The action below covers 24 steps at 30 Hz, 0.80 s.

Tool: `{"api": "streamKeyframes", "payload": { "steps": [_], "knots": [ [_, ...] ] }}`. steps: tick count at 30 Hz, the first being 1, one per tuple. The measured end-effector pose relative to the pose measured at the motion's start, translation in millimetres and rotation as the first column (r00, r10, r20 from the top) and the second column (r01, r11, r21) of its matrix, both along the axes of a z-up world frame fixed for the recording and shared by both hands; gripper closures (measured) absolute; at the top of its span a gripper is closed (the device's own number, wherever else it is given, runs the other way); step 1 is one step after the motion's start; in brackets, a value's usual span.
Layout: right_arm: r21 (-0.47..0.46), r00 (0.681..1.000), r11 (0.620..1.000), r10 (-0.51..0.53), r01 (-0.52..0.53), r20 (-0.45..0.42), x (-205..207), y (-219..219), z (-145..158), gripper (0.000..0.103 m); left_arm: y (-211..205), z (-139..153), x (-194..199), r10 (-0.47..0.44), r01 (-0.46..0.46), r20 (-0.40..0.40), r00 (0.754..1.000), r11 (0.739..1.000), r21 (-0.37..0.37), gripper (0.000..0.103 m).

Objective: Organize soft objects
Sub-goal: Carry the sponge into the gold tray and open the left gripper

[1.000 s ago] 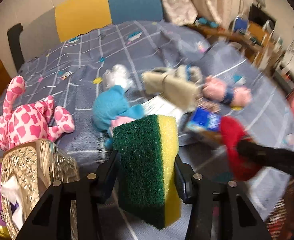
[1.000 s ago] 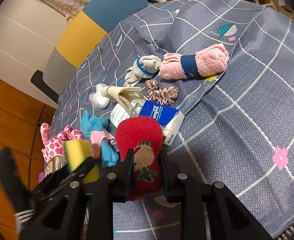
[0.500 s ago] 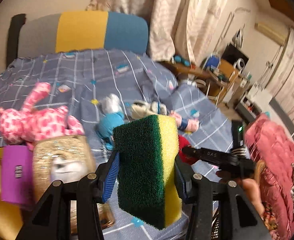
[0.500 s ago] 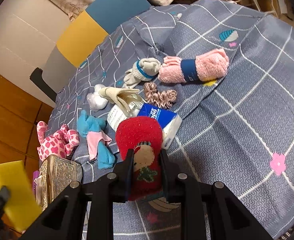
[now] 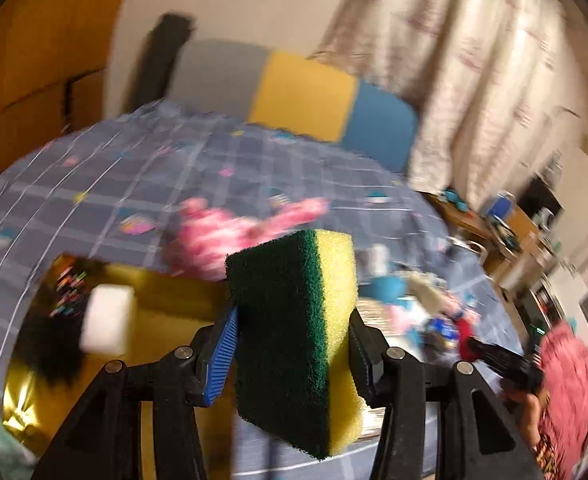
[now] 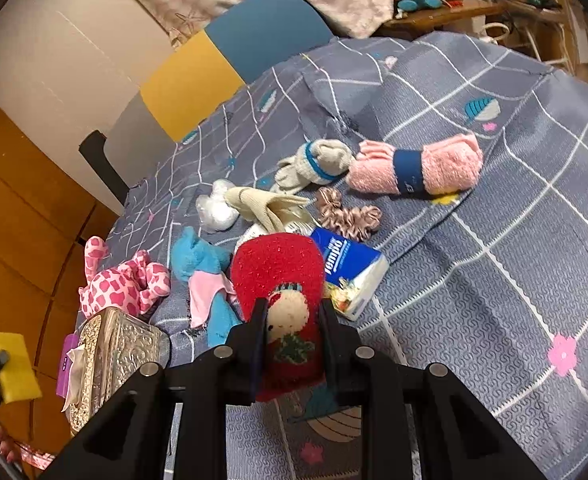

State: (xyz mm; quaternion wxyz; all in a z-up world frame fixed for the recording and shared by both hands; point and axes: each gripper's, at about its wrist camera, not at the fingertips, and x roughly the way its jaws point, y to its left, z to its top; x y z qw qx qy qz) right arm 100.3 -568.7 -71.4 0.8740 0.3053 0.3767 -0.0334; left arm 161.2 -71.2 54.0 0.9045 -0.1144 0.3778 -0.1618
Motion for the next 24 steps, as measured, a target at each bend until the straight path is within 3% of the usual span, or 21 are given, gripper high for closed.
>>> {"api": "streamKeyframes", "payload": {
  "steps": [3,8,15,24],
  "knots": [
    [0.007,0.999,1.000,0.006,-0.006,0.035,-2.1,5.5,-0.3,0.078,36.0,-31.1,20.6,0.054,-0.052,-0.083,0.995,0.999,0.015,0.052],
    [-0.006,0.997,1.000,0.027,-0.027,0.068,-17.3,25.6,8.8,0.078,68.6,-87.7,57.1,0.095,-0.073,-0.224,0.970,0.992,0.104,0.052],
    [-0.008,0.990,0.999,0.042,-0.042,0.138,-48.1,57.9,47.1,0.078,63.4,-129.3,94.0,0.071,0.000,-0.276,0.959,0.968,0.251,0.052],
    [0.008,0.970,0.991,0.128,-0.132,0.206,-72.5,129.4,81.4,0.078,44.4,-156.8,135.9,0.040,0.088,-0.325,0.945,0.926,0.368,0.048]
  ]
}}
